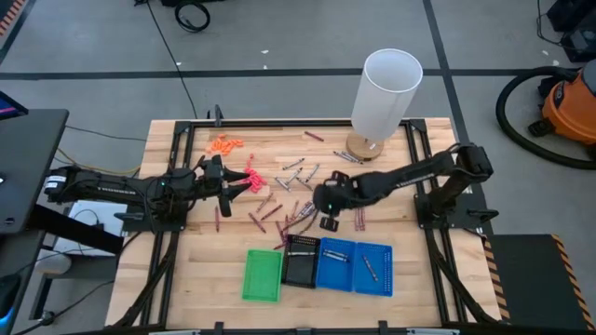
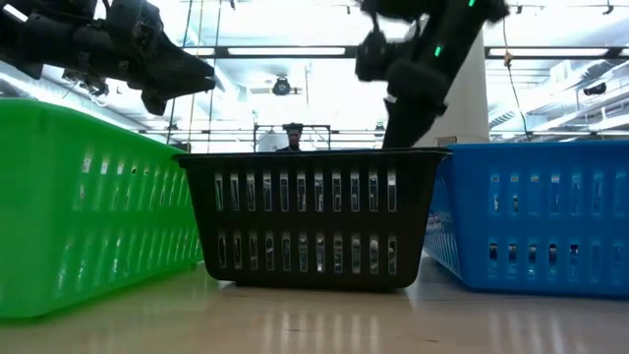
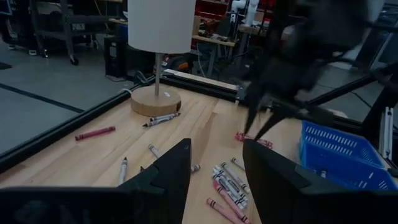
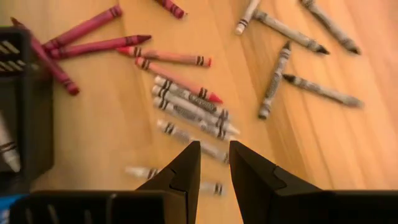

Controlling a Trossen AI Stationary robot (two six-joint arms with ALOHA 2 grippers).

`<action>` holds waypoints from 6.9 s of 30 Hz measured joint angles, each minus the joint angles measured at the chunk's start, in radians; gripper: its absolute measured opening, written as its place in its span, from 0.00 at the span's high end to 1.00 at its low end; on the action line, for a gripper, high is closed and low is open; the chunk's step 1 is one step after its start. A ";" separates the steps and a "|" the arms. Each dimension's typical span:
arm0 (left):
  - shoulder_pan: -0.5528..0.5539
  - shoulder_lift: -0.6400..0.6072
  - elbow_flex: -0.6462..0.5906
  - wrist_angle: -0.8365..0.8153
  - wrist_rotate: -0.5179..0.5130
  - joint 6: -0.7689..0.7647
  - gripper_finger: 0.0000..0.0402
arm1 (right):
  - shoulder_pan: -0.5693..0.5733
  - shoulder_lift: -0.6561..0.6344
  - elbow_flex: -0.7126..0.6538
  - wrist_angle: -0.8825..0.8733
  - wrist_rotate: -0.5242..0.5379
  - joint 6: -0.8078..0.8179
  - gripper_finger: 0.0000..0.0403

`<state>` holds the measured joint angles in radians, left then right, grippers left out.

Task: Sort crayons
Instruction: Put the black crayon into the left blue bin, then put the white crayon into the black bin

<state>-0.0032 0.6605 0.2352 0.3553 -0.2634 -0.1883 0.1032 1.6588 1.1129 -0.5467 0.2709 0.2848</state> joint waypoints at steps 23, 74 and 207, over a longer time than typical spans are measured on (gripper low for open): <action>0.003 0.000 0.000 0.180 -0.013 0.178 0.61 | -0.274 0.039 -0.327 0.739 -0.085 -0.131 0.66; 0.045 0.000 0.000 0.126 -0.008 0.148 0.61 | -0.236 0.168 -0.266 0.629 -0.047 -0.150 0.90; 0.045 0.000 0.000 0.049 -0.007 0.043 0.61 | -0.060 0.063 -0.160 0.158 -0.273 -0.260 0.72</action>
<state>0.0420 0.6605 0.2348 0.4043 -0.2707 -0.1455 0.0433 1.7223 0.9532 -0.3882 -0.0023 0.0252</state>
